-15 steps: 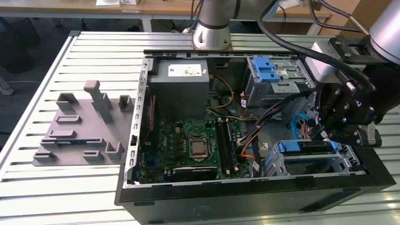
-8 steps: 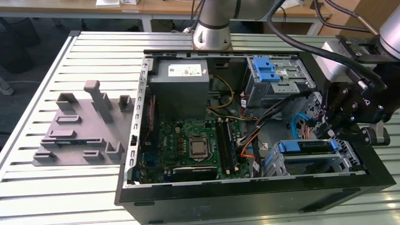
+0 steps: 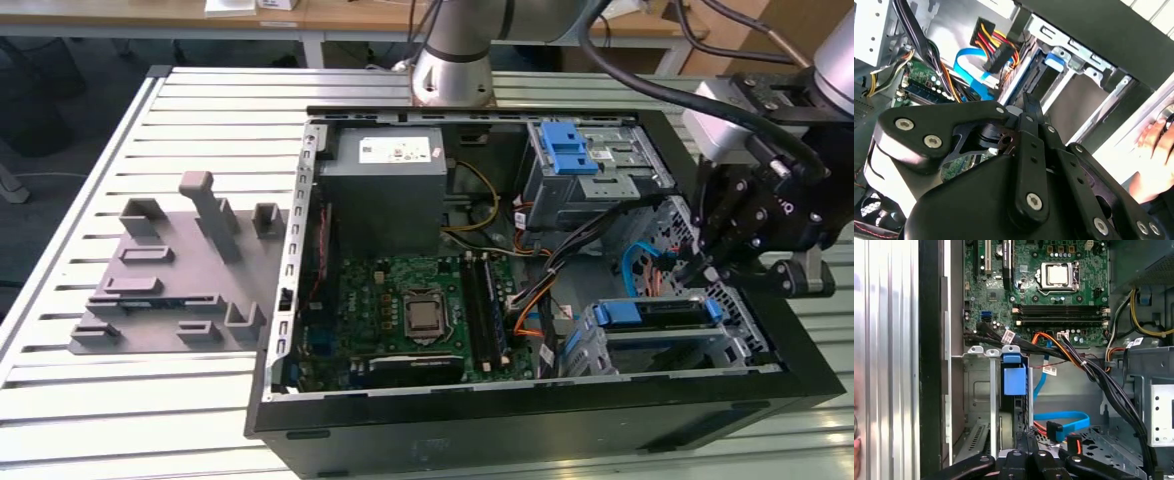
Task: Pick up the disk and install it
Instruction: 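Insert the first disk wire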
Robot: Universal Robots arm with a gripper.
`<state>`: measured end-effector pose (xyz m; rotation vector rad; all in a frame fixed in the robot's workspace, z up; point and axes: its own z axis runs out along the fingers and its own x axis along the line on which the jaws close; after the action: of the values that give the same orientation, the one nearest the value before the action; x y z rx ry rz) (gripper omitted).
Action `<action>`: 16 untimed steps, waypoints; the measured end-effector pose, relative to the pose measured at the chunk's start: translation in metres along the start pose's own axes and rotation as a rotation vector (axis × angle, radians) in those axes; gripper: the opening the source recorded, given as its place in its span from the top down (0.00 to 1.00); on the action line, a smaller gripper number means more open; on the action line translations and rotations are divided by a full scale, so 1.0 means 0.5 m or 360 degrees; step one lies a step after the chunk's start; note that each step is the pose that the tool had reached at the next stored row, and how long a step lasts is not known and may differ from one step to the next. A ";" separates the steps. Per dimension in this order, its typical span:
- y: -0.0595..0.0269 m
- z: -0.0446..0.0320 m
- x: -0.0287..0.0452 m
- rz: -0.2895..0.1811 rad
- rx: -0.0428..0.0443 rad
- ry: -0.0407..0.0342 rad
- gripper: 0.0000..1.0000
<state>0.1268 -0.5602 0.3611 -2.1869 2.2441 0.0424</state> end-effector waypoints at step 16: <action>-0.021 -0.008 -0.020 0.0105 0.0003 0.0000 0.89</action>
<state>0.1379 -0.5505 0.3653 -2.1115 2.3151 0.0407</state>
